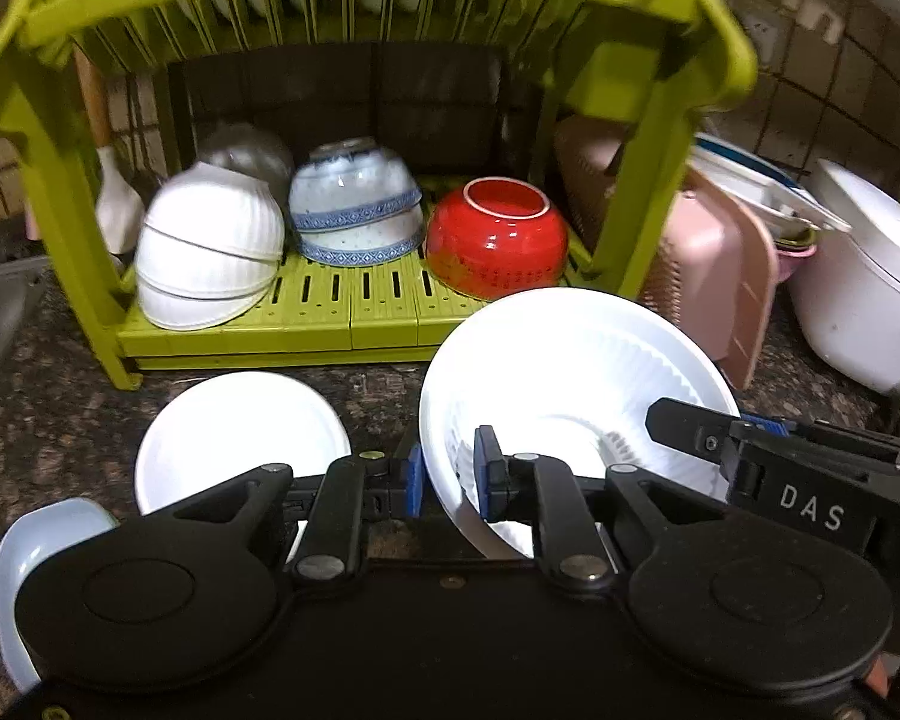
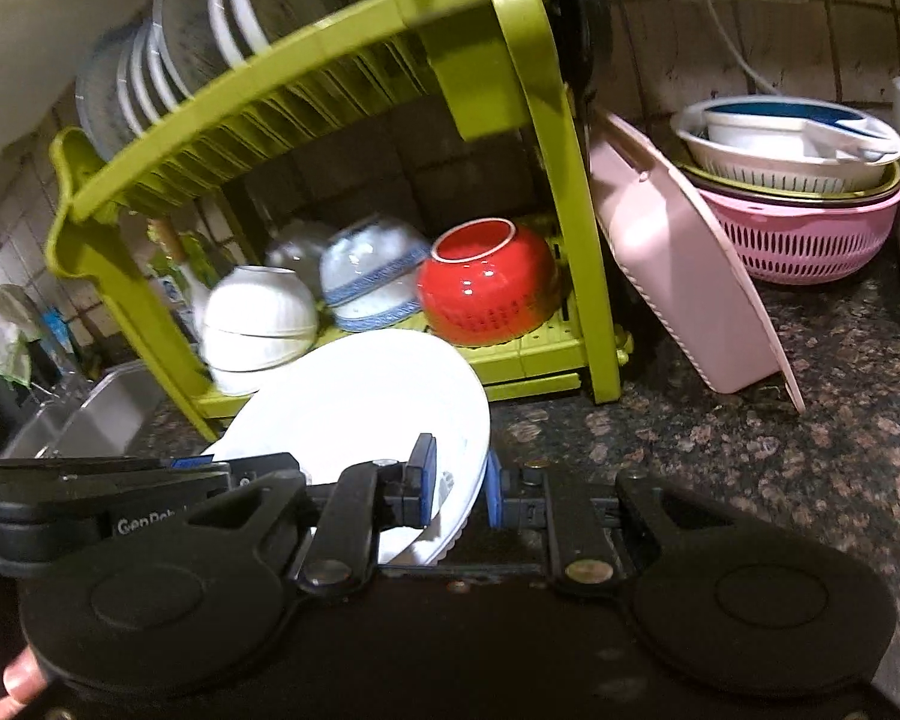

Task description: Organize plates and bowls

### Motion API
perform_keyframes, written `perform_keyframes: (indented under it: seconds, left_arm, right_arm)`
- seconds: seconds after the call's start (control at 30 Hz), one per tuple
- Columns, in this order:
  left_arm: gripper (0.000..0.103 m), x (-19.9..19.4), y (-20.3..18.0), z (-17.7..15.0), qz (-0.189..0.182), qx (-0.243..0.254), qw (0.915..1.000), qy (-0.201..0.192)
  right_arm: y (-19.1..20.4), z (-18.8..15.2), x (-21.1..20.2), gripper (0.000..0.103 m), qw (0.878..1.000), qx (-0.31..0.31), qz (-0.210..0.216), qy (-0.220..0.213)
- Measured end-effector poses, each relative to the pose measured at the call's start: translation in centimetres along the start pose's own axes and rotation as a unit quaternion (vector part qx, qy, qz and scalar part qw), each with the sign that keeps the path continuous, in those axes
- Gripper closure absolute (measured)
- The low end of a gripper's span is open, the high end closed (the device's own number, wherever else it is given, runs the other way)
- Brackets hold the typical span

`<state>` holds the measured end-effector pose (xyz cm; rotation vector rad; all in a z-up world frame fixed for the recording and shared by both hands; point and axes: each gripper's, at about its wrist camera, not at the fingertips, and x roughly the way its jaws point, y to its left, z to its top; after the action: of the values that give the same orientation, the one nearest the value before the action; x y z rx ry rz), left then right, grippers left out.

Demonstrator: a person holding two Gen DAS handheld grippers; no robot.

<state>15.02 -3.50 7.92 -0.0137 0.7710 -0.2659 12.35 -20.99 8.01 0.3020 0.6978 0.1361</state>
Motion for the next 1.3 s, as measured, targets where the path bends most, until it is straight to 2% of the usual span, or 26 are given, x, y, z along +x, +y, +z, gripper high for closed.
perform_keyframes:
  seconds: [0.23, 0.6, 0.7, 0.93, 1.2, 1.3]
  left_arm:
    - [0.081, -1.9, 0.3, -3.1, -0.016, -0.003, 0.9999, 0.002]
    - [0.081, -2.2, -0.2, -6.4, -0.011, 0.02, 0.9997, 0.008]
    - [0.081, -1.7, -0.6, -6.6, -0.001, 0.031, 0.9994, 0.011]
    - [0.081, -0.6, 0.0, -6.6, -0.015, 0.021, 0.999, 0.037]
    - [0.08, -0.2, -0.2, -6.8, -0.01, 0.023, 0.9987, 0.045]
    - [0.076, -0.1, -0.3, -6.8, -0.005, 0.028, 0.9986, 0.045]
  right_arm:
    - [0.5, -3.7, -3.1, 0.084, 1.0, 0.008, 0.001, -0.016]
    - [1.1, -8.0, -3.6, 0.084, 1.0, -0.015, -0.023, -0.013]
    - [1.1, -8.4, -3.4, 0.084, 0.999, -0.02, -0.031, -0.011]
    - [0.7, -8.3, -2.7, 0.084, 0.999, -0.013, -0.035, -0.002]
    - [1.1, -8.8, -2.2, 0.083, 0.998, -0.031, -0.047, 0.011]
    - [0.9, -8.8, -2.0, 0.082, 0.998, -0.029, -0.054, 0.014]
